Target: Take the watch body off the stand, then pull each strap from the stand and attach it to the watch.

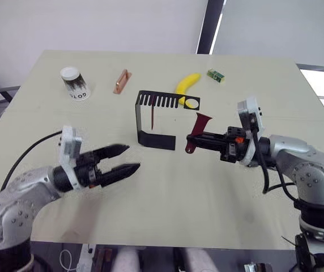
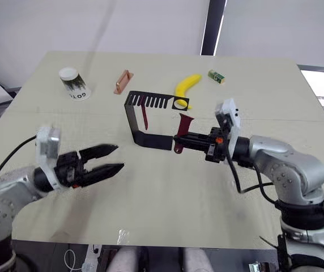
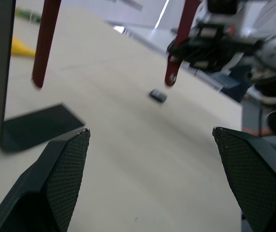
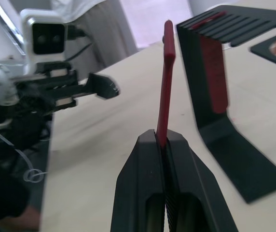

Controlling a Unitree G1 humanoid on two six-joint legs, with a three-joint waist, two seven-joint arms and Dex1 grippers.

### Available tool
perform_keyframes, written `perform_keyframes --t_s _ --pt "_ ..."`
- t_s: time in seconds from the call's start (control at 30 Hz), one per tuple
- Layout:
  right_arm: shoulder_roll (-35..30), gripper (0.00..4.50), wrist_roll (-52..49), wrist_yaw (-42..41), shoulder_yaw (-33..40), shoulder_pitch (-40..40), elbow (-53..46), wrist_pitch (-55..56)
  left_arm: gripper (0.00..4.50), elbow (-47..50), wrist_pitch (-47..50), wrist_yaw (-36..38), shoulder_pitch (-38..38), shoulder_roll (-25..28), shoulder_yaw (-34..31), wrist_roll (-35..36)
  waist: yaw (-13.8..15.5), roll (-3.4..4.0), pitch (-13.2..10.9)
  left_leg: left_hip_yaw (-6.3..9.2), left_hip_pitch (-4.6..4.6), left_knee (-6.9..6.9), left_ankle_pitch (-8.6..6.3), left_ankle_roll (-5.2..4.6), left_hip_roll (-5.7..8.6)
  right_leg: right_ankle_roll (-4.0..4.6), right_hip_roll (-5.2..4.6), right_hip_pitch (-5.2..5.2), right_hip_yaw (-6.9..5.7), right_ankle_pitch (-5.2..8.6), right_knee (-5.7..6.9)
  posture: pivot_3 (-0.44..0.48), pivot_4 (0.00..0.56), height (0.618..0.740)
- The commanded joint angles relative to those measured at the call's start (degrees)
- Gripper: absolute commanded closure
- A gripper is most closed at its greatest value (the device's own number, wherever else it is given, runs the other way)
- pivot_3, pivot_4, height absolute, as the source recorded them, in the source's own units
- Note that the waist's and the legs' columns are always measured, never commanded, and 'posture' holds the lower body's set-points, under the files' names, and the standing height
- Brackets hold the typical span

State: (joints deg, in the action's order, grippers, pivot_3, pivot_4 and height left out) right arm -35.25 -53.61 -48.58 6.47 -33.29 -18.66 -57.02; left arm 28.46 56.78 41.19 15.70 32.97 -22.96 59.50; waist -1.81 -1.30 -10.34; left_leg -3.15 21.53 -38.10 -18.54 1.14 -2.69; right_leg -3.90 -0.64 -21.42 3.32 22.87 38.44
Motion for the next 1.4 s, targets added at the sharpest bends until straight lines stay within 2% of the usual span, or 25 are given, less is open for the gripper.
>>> perform_keyframes --t_s 0.03,0.1,0.2,0.27,0.37,0.9,1.03,1.4 --pt "0.9 4.5 -3.8 -2.4 -0.7 -2.6 1.9 -2.0 0.34 -2.3 0.1 -3.2 5.0 -2.0 2.5 3.8 0.0 0.0 0.0 0.0 0.0 0.01 -0.02 -0.03 0.0 0.0 0.0 0.0 0.0 0.0 0.0 0.0 0.15 0.74" --pt "1.3 4.5 -4.0 -2.8 -1.5 -3.6 2.7 -2.3 0.85 -3.4 0.3 -3.8 7.0 -2.7 4.0 4.8 -0.4 0.0 0.0 -0.02 0.03 0.02 -0.02 -0.04 -0.01 0.0 0.01 -0.05 0.01 0.0 -0.02 0.0 0.15 0.74" --pt "1.7 4.5 -3.5 -4.0 -3.6 -4.4 3.2 -2.4 2.27 -5.1 0.7 -6.0 10.4 -5.1 7.3 5.6 -0.9 0.0 0.0 -0.01 0.07 0.02 -0.02 -0.04 -0.02 -0.01 0.03 -0.08 0.0 0.0 0.03 0.0 0.15 0.74" --pt "2.7 4.5 -3.0 -3.8 -4.9 -5.3 3.6 -2.2 2.27 -6.1 0.4 -8.4 12.6 -8.0 9.5 6.0 -1.0 0.0 0.0 0.0 0.07 0.0 -0.02 -0.03 -0.02 -0.01 0.02 -0.08 0.0 0.0 0.02 0.0 0.15 0.74" --pt "3.6 4.5 -3.0 -4.1 -6.1 -6.3 4.1 -2.5 2.27 -7.6 0.1 -9.6 14.4 -9.7 10.7 5.5 -1.4 0.0 0.0 0.01 0.08 -0.07 -0.02 -0.03 -0.02 -0.01 0.02 -0.07 -0.01 0.0 0.02 0.0 0.15 0.74" --pt "4.6 4.5 -2.5 -6.2 -8.6 -7.1 3.8 -1.5 2.27 -8.5 2.6 -9.6 15.7 -9.4 12.9 9.3 -1.4 0.01 0.0 0.03 0.09 -0.07 0.0 0.0 -0.04 -0.01 0.04 -0.12 -0.01 0.0 0.08 0.0 0.15 0.74" --pt "5.2 4.5 -3.0 -5.9 -8.6 -7.5 4.2 -1.8 2.27 -7.6 0.3 -7.9 14.7 -9.9 14.4 7.5 -1.4 0.01 0.0 0.04 0.09 -0.07 0.0 0.0 -0.03 -0.01 0.04 -0.11 -0.01 0.0 0.08 0.0 0.15 0.74" --pt "5.7 4.5 -4.3 -5.5 -7.5 -8.1 4.6 -3.3 2.27 -8.0 0.1 -10.5 14.0 -11.8 14.1 10.6 -1.5 0.01 0.0 0.03 0.09 -0.07 0.0 0.0 -0.04 -0.01 0.04 -0.11 -0.01 0.0 0.08 0.0 0.15 0.74"
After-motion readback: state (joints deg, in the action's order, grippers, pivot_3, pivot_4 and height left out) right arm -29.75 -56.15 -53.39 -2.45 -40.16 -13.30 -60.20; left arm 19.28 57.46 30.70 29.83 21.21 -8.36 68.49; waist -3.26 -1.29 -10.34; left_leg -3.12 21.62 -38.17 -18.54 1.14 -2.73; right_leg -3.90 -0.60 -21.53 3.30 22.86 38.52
